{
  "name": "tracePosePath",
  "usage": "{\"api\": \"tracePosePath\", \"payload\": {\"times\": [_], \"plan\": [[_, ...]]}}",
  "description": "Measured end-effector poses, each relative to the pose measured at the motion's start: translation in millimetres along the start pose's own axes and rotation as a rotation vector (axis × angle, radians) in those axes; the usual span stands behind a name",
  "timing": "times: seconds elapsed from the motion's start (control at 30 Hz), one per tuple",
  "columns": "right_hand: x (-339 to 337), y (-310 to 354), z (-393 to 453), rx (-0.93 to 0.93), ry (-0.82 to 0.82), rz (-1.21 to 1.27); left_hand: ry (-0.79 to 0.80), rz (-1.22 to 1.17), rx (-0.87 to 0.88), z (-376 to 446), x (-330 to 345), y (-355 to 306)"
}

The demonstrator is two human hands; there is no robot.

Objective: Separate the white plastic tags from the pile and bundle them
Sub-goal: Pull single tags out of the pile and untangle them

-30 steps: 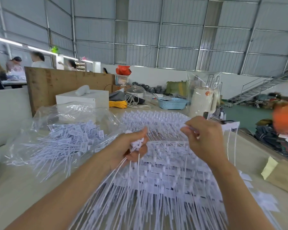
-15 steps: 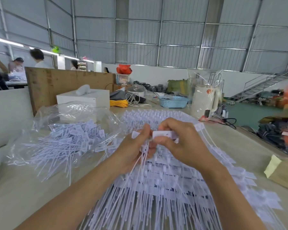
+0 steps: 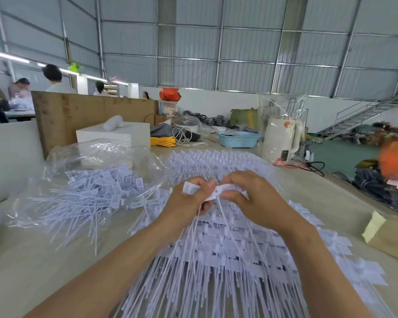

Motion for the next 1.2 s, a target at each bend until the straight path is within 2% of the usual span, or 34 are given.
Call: {"api": "tracePosePath", "payload": {"times": [0.17, 0.3, 0.6, 0.9, 1.03, 1.13, 1.2], "plan": [[-3.3, 0.8, 1.5, -0.005, -0.101, -0.034, -0.023, -0.051, -0.046, 0.2, -1.8, 5.3], [11.6, -3.1, 0.5, 0.028, -0.072, -0.107, -0.016, -0.062, -0.104, -0.3, -0.4, 14.6], [28.1, -8.4, 1.1, 0.027, -0.012, -0.170, -0.075, -0.051, -0.093, 0.6, -2.7, 19.8], [29.2, -5.6, -1.0, 0.048, -0.046, -0.127, -0.081, 0.119, -0.147, 3.7, -6.5, 29.8], [27.3, 6.8, -1.1, -0.014, -0.061, -0.292, -0.086, 0.127, -0.183, 5.0, -9.7, 32.1], [0.3, -5.3, -4.9, 0.058, -0.209, -0.467, -0.117, 0.176, -0.297, 1.1, -20.3, 40.3], [-24.7, -23.9, -12.7, 0.148, -0.352, -0.397, -0.120, 0.130, -0.351, 0.4, -27.0, 40.3]]}}
Point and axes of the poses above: each hand's wrist, its own z-axis towards the middle knuckle, its own x-axis out of the palm, y = z × x, the point moved 9 cm from there along z, towards the middle knuckle, and after that the axes turned 9 degrees about -z, right-handed, at the moved point
